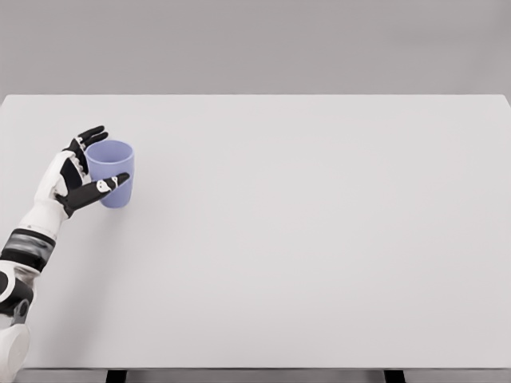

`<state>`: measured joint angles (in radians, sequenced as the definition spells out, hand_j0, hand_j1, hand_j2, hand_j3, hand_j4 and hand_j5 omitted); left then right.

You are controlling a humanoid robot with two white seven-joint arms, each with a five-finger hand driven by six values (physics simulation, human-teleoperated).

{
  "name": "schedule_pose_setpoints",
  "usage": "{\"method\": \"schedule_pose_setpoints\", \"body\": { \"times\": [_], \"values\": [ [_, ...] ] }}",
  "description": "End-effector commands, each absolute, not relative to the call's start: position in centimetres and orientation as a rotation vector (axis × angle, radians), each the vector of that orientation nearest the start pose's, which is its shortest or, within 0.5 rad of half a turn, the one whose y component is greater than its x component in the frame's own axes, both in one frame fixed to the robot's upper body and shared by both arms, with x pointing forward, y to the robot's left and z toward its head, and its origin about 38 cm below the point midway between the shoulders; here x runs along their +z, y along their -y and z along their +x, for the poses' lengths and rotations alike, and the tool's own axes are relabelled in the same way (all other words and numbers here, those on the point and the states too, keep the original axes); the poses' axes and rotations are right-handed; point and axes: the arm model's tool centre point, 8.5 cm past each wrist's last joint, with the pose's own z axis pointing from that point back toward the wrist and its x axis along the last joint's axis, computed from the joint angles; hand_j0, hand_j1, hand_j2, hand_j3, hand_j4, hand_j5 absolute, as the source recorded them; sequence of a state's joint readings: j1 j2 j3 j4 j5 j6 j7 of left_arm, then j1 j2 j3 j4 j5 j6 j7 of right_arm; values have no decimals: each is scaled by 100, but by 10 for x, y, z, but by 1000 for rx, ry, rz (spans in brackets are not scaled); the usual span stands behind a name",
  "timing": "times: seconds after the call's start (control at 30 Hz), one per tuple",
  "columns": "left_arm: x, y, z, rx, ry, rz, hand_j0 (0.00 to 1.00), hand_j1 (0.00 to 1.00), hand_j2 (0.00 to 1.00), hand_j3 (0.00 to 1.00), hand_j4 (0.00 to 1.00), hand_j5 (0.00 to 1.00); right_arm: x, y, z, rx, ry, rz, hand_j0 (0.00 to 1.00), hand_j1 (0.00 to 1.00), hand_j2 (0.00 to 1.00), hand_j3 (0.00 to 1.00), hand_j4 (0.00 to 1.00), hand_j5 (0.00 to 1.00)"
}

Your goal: Flip the cup with left arm and place it on the table

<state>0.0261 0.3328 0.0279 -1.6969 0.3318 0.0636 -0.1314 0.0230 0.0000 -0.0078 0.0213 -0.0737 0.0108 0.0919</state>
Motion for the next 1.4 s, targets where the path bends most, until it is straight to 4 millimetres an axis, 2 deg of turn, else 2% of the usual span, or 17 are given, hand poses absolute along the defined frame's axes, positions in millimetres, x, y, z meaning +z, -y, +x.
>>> {"method": "schedule_pose_setpoints", "body": {
  "times": [0.0,0.5,0.57,0.67,1.1,1.37],
  "values": [
    [120,-328,360,-182,1616,-45,84,84,84,84,84,84,-261,264,-23,-86,-48,4,100,100,100,100,100,100],
    [122,-329,355,-183,1657,-42,90,90,90,90,90,90,-261,264,-23,-86,-48,4,100,100,100,100,100,100],
    [121,-329,354,-183,1656,-42,97,97,97,97,97,97,-261,264,-23,-86,-48,4,100,100,100,100,100,100],
    [123,-328,354,-186,1659,-43,100,100,100,100,100,100,-261,264,-23,-86,-48,4,100,100,100,100,100,100],
    [129,-329,349,-214,1671,-29,100,100,100,100,100,100,-261,264,-23,-86,-48,4,100,100,100,100,100,100],
    [130,-338,341,-221,1667,-3,100,100,100,100,100,100,-261,264,-23,-86,-48,4,100,100,100,100,100,100]
  ]
}}
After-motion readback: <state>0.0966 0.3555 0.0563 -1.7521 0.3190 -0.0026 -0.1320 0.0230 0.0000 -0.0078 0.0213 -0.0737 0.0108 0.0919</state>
